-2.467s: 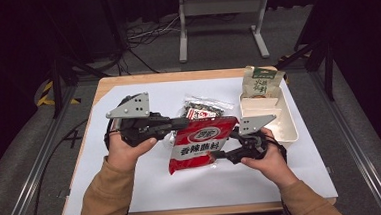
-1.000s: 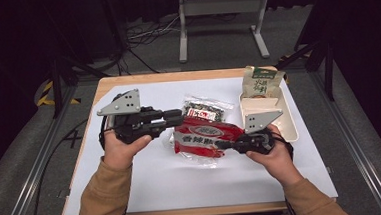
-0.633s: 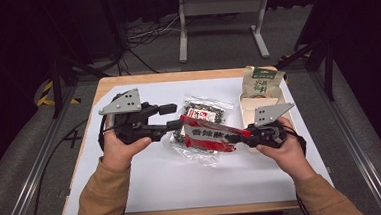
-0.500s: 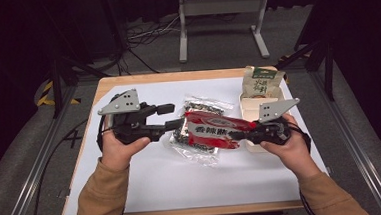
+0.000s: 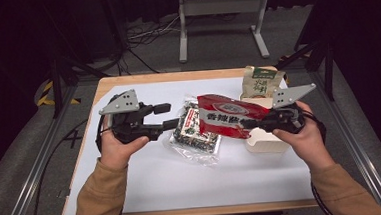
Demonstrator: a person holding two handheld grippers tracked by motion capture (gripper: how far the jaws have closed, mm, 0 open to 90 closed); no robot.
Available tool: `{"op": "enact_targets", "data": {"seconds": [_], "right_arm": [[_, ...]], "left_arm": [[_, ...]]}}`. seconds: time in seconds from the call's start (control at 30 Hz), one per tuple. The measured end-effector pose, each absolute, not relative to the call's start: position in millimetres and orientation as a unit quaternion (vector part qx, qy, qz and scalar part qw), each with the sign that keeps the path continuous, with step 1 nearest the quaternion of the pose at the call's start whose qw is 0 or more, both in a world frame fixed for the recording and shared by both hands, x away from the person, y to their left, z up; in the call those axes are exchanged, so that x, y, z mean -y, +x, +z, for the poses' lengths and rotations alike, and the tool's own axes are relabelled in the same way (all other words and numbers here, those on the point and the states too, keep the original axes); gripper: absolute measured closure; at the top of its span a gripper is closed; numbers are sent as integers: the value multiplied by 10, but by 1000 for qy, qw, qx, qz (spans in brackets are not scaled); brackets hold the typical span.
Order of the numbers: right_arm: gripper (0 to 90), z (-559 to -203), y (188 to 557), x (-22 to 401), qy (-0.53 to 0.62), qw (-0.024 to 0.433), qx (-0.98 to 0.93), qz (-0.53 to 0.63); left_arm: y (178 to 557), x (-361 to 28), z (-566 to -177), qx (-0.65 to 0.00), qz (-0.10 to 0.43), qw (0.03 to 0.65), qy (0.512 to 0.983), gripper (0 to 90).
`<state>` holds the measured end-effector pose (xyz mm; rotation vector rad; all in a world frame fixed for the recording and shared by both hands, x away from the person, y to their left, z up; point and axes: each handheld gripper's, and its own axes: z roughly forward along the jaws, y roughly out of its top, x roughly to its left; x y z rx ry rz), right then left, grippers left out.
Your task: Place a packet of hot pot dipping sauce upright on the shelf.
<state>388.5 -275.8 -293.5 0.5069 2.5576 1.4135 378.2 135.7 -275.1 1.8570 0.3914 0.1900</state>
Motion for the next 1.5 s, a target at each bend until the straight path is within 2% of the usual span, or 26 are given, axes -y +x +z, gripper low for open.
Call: {"op": "enact_targets", "data": {"seconds": [0.53,1.5], "right_arm": [[891,-2696,4054,3000,193,105,-862,457],[891,-2572,4355,3487,233,136,-856,441]], "left_arm": [[3887,-1406,-2886,-200,89,557,801,434],[4026,-1486,-3046,-225,79,544,804,422]]}}
